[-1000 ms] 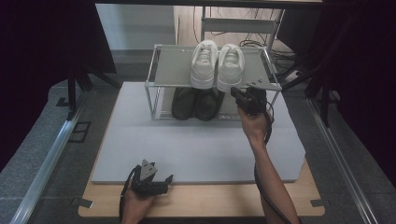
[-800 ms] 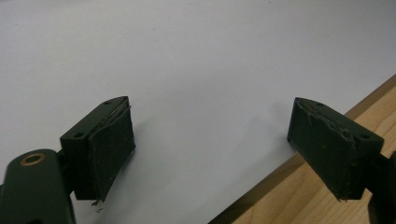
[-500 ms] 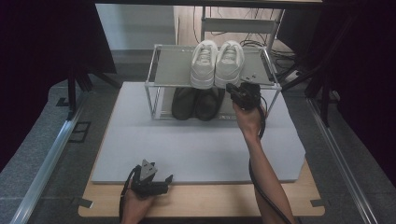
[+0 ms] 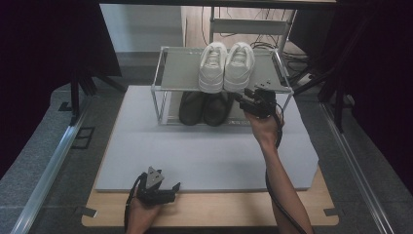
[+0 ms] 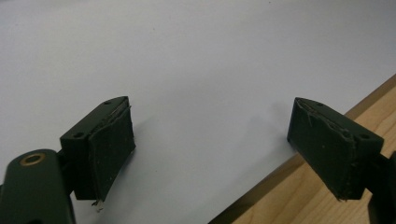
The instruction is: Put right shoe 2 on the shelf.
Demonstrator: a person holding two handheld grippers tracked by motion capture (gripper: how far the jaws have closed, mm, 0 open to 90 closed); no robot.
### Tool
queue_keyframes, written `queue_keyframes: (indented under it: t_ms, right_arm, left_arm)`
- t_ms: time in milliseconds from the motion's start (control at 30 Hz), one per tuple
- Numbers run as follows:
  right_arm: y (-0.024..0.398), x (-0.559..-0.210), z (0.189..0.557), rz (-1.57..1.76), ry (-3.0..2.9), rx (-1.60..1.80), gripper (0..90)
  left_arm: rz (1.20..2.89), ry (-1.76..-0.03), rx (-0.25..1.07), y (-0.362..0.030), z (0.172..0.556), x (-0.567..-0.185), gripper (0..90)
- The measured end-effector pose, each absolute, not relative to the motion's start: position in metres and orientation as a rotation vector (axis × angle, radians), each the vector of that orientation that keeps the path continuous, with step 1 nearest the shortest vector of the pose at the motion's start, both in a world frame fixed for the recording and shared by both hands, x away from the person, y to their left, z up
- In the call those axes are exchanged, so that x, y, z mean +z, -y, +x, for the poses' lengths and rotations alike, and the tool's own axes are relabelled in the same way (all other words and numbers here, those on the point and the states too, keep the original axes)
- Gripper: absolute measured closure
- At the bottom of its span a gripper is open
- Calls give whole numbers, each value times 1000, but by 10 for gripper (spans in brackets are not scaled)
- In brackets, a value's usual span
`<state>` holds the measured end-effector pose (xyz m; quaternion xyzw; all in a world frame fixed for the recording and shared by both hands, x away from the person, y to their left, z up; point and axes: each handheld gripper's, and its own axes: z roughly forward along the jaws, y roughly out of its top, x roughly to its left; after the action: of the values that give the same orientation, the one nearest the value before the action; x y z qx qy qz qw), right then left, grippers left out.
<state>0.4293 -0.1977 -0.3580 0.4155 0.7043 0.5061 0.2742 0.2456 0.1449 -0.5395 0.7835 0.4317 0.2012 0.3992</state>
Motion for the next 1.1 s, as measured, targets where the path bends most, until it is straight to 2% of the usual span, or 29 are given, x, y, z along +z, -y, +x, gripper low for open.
queue_keyframes:
  t_ms: [233, 400, 600, 1100]
  right_arm:
    - [202, -356, 419, 1070, -1921, 1329, 329]
    - [205, -356, 410, 1033, -1949, 1343, 276]
    - [208, -360, 401, 1020, -1982, 1314, 159]
    - [230, -374, 375, 980, -2021, 1248, 57]
  left_arm:
    - [1983, -1092, 510, -145, 246, -539, 143]
    - [1984, -1092, 510, -145, 246, -539, 143]
    - [1986, -1093, 510, -145, 245, -539, 143]
    - [1983, -1093, 510, -145, 245, -539, 143]
